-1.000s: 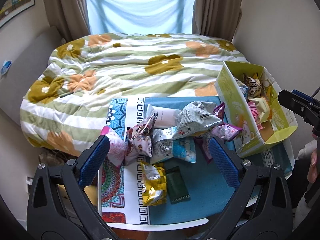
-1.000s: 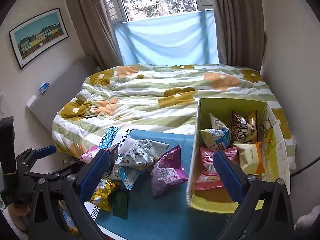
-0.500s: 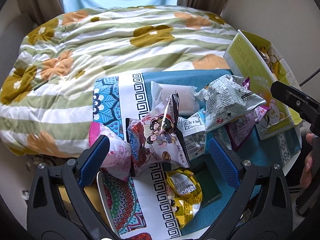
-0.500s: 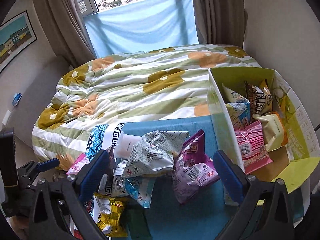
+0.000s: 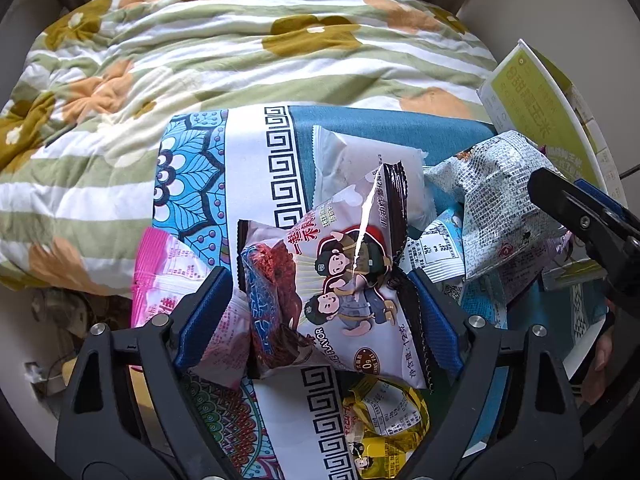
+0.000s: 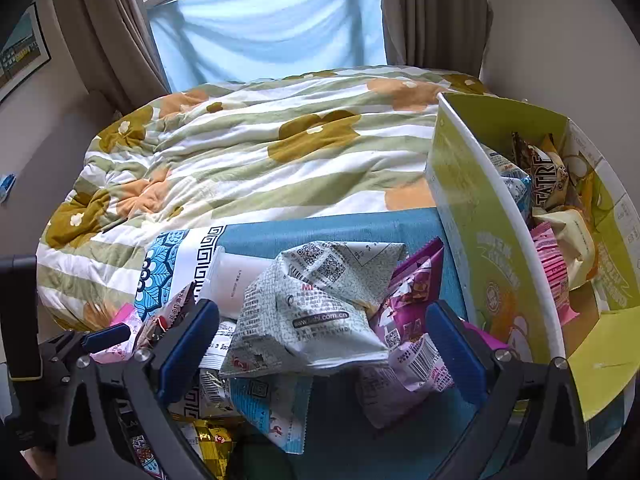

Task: Organize snacks
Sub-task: 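Grasp the white cartoon-printed bag with the left tool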

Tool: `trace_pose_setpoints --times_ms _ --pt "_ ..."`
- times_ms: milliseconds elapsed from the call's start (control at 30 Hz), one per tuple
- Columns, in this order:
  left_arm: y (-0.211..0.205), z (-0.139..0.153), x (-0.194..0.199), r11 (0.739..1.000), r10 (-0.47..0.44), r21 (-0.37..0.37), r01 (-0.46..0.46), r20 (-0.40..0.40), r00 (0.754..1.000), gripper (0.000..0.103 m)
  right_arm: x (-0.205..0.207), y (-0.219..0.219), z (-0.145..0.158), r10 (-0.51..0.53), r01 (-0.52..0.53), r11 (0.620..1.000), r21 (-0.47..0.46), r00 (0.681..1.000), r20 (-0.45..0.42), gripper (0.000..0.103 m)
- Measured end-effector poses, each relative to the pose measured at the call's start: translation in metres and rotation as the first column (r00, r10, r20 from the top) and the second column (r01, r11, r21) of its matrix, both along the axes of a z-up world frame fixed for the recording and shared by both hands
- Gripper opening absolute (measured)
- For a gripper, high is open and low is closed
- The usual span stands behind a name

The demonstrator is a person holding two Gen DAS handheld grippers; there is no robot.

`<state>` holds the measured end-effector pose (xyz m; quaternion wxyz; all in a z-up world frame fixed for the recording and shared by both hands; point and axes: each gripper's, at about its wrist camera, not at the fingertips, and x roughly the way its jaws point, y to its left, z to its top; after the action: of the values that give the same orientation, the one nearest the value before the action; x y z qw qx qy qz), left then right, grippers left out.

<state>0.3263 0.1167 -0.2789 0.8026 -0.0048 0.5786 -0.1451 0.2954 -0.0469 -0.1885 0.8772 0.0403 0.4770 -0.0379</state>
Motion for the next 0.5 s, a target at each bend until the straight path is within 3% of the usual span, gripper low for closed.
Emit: trace_pose_setpoints --times_ms 133,500 --pt "-0.002 -0.003 0.002 1.000 -0.016 -0.013 0.016 -0.005 1.000 0.075 0.014 0.006 -0.014 0.005 -0.006 1.000 -0.028 1.000 -0.025 0.103" --pt "-0.001 -0.003 0.000 0.999 -0.044 -0.029 0.043 -0.018 0.999 0.062 0.033 0.015 -0.032 0.014 -0.022 0.993 -0.114 0.998 -0.069 0.103"
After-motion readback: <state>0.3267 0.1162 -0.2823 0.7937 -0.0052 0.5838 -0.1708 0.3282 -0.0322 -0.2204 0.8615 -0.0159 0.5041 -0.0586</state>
